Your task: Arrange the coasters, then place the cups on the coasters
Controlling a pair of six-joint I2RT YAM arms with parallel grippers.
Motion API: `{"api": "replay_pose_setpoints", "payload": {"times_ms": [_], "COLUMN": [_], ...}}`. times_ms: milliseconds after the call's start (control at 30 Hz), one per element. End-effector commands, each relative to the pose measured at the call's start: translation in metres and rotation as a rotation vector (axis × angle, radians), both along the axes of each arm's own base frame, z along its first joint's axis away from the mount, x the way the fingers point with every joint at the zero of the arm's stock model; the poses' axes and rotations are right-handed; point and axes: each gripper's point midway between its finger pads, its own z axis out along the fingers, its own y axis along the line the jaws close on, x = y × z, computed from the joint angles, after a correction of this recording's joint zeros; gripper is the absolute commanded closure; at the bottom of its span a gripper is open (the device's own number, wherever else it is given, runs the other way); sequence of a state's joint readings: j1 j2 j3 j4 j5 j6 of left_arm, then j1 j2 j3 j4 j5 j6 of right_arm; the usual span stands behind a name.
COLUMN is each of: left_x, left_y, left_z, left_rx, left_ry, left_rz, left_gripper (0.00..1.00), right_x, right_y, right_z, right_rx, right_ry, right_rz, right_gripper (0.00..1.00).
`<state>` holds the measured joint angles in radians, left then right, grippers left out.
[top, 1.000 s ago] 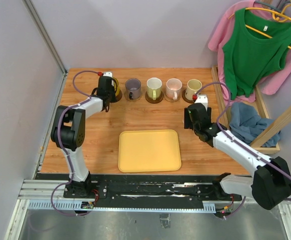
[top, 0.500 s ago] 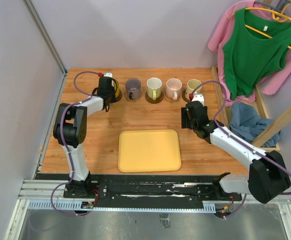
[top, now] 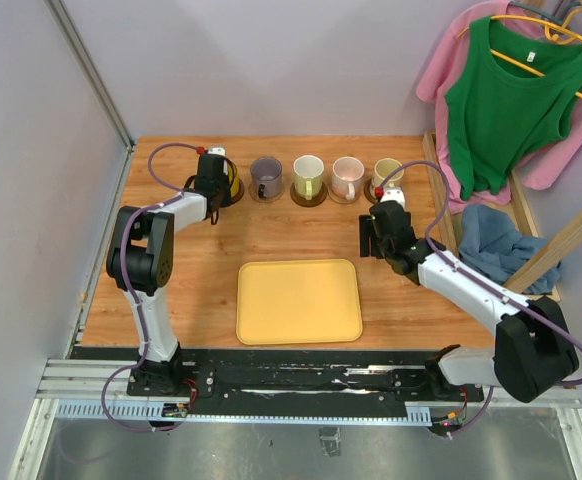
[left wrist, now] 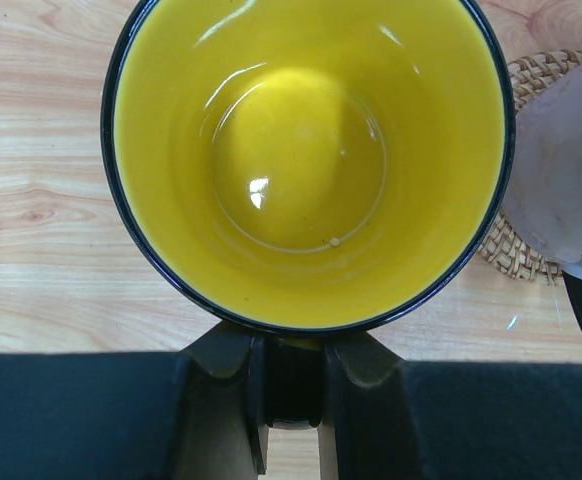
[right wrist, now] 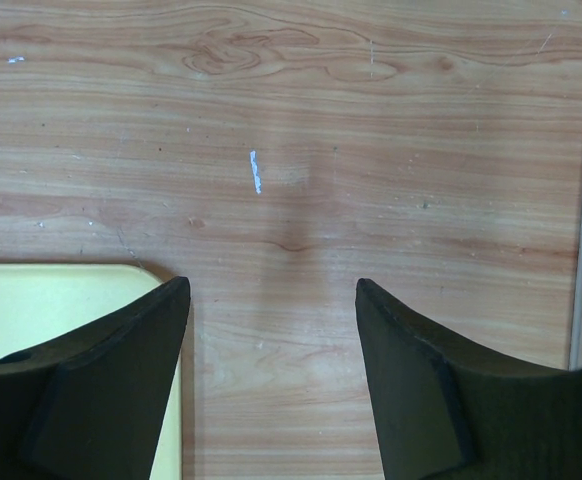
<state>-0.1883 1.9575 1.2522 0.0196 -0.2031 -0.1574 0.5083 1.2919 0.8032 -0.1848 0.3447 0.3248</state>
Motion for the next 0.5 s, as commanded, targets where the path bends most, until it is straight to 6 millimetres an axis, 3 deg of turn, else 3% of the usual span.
{"api": "replay_pose_setpoints", "payload": {"times_ms": [0,467], "left_x": [0.0141,0.0077], "left_y": [-0.0007,0.0031], "left_z": [0.0229,0.0173], "left_rx": [-0.006,0.013], "left_ry": [-0.074,-0.036], "left_rz": [-0.004,0.006], "left_gripper": [0.99,1.00], "right_x": [0.0080,0.0065], "right_y": [0.0043,0.0098], "right_z": [0.0095,0.0060], "right_rx": [0.025,0.044], "right_ry": [-0.015,0.008], "right_rz": [-0.002,0.015], "right_gripper": [0.31,0.31]}}
